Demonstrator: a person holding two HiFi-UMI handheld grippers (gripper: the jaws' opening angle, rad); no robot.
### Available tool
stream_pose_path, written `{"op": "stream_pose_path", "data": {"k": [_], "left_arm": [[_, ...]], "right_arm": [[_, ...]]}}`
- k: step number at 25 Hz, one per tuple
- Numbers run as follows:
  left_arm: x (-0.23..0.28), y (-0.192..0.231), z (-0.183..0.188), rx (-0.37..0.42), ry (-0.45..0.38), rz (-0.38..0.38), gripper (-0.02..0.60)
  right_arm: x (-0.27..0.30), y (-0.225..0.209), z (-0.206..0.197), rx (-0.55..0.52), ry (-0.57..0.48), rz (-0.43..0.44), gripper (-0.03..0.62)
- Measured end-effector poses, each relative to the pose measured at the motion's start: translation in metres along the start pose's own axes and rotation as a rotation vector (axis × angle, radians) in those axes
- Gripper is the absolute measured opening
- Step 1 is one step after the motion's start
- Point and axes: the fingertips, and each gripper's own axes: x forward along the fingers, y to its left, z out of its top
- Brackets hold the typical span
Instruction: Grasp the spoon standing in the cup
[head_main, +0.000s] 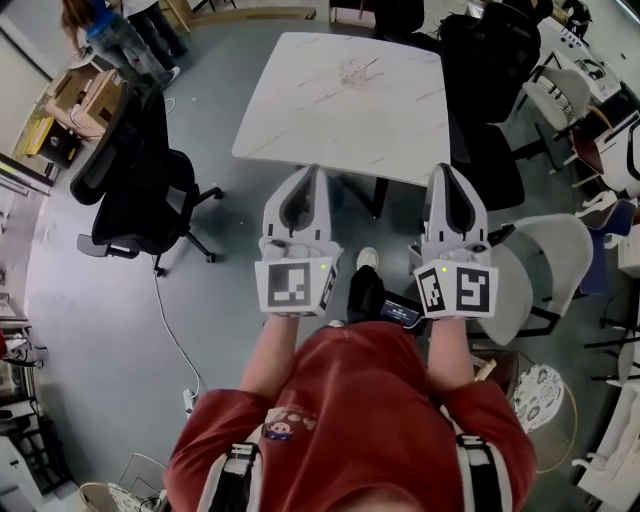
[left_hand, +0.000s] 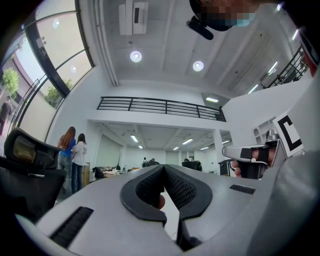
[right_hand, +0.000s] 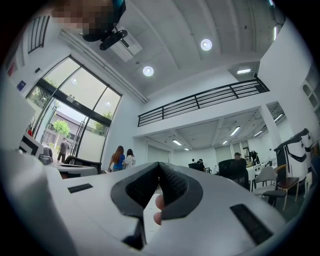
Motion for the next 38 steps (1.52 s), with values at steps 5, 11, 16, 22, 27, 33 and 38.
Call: {"op": "stream_pose_path", "data": {"k": [5, 11, 16, 22, 27, 33, 38], "left_arm": [[0.037, -0.003, -0.013, 0.039, 0.01, -0.003, 0.002], [0.096, 0.0, -0.027, 0.051, 0.022, 0.01, 0.002], [0.138, 0.001, -0.032, 0.043, 0.039, 0.032, 0.002], [0.185, 0.007, -0.036, 0.06, 0.049, 0.05, 0.002], [0.232, 0.006, -0.038, 0.094, 0.041, 0.053, 0.002], [0.284, 0.006, -0.046, 0.103, 0.044, 0.067, 0.002], [0.318, 0.007, -0.048, 0.113, 0.04, 0.081, 0.002]], "right_arm": [[0.034, -0.028, -0.019, 0.04, 0.0, -0.005, 0.012], [0.083, -0.057, -0.043, 0.069, 0.018, 0.012, 0.012], [0.124, -0.081, -0.059, 0.093, 0.048, 0.03, 0.012], [0.17, -0.104, -0.076, 0.128, 0.059, 0.045, 0.012], [0.206, -0.126, -0.089, 0.143, 0.07, 0.06, 0.012], [0.248, -0.16, -0.101, 0.163, 0.067, 0.062, 0.012], [0.275, -0.18, -0.107, 0.167, 0.065, 0.069, 0.012]]}}
